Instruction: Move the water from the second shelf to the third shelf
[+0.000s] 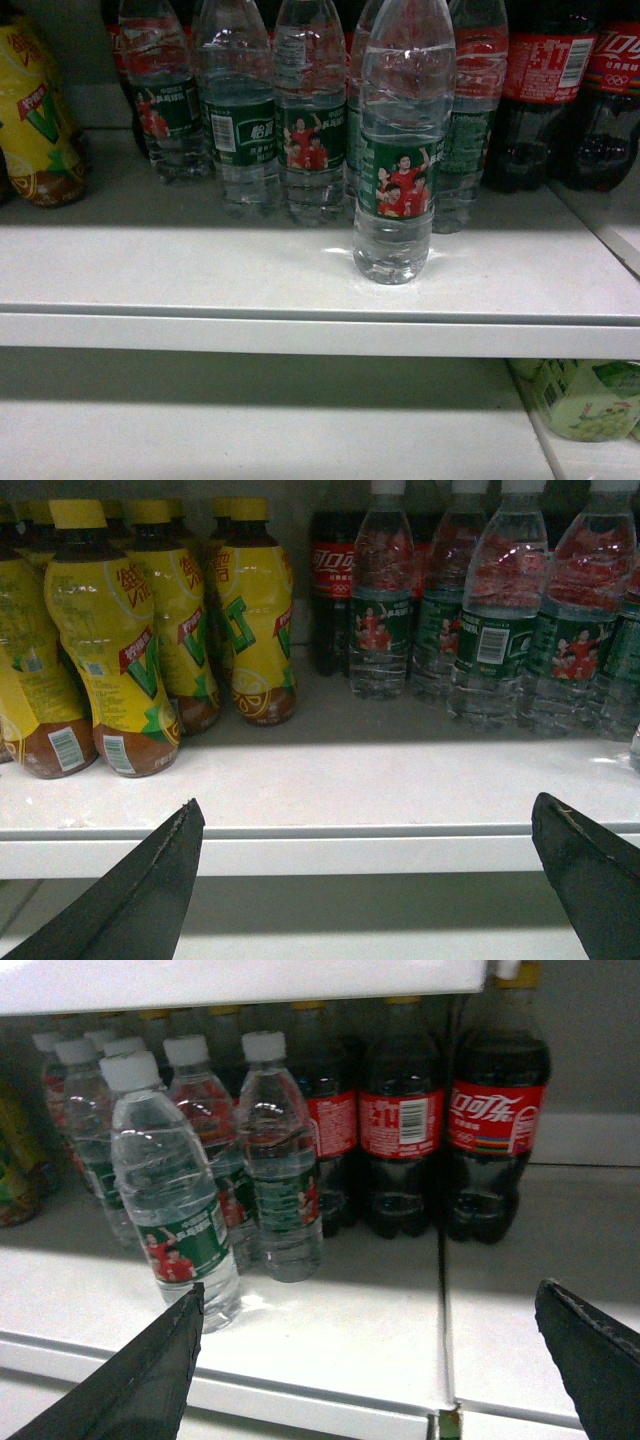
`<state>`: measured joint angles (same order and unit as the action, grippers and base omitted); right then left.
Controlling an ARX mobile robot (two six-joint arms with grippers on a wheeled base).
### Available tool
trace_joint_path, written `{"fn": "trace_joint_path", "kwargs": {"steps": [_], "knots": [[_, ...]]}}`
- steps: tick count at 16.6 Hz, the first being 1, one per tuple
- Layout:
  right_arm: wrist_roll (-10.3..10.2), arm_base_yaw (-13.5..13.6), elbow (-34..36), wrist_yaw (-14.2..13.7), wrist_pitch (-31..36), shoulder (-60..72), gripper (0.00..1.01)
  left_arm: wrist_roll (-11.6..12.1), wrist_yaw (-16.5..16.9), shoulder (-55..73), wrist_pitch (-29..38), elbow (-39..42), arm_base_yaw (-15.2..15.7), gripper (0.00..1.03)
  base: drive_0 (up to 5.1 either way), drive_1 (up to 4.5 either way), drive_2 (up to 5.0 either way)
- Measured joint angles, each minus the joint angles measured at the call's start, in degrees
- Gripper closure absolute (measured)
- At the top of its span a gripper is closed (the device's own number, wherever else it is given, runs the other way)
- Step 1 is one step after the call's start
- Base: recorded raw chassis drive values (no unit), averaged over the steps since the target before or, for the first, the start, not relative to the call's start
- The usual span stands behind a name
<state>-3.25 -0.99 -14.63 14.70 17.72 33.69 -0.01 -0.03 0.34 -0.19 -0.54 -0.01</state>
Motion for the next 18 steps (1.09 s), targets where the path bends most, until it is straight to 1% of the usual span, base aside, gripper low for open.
{"fn": "trace_joint_path", "kwargs": {"steps": [2, 3, 4, 6, 8, 10, 12, 14, 16, 18], "knots": [[0.59, 4.02, -0.63, -0.48, 3.63, 5.42, 0.03, 0.00, 0.00, 0.00, 0.00, 0.00, 0.00, 0.05, 0.0, 0.00, 0.0], [0.72, 5.84, -0.87, -1.09, 5.03, 7.89, 0.03, 0.02, 0.00, 0.00, 0.00, 0.00, 0.00, 0.05, 0.0, 0.00, 0.0], [0.87, 8.24, -1.11, -1.84, 6.99, 11.04, 0.03, 0.02, 0.00, 0.00, 0.00, 0.00, 0.00, 0.05, 0.0, 0.00, 0.0], [1.88, 15.12, -1.84, -4.15, 11.93, 18.29, 0.03, 0.00, 0.00, 0.00, -0.02, 0.00, 0.00, 0.05, 0.0, 0.00, 0.0], [2.89, 20.90, -4.02, -5.73, 16.37, 25.44, 0.03, 0.00, 0.00, 0.00, 0.00, 0.00, 0.00, 0.05, 0.0, 0.00, 0.0], [3.19, 24.04, -6.03, -7.04, 19.32, 31.26, 0.03, 0.02, 0.00, 0.00, 0.00, 0.00, 0.00, 0.05, 0.0, 0.00, 0.0], [3.37, 26.18, -7.54, -8.02, 21.14, 35.91, 0.03, 0.02, 0.00, 0.00, -0.02, 0.00, 0.00, 0.05, 0.0, 0.00, 0.0], [3.41, 27.21, -9.94, -8.90, 22.32, 40.57, 0.03, 0.00, 0.00, 0.00, -0.02, 0.00, 0.00, 0.05, 0.0, 0.00, 0.0], [3.32, 27.67, -12.46, -9.86, 22.99, 44.09, 0.03, 0.02, 0.00, 0.00, 0.00, 0.00, 0.00, 0.05, 0.0, 0.00, 0.0], [2.64, 28.44, -15.56, -11.78, 22.73, 48.02, 0.03, 0.00, 0.02, 0.00, -0.02, 0.00, 0.00, 0.05, 0.0, 0.00, 0.0]]}}
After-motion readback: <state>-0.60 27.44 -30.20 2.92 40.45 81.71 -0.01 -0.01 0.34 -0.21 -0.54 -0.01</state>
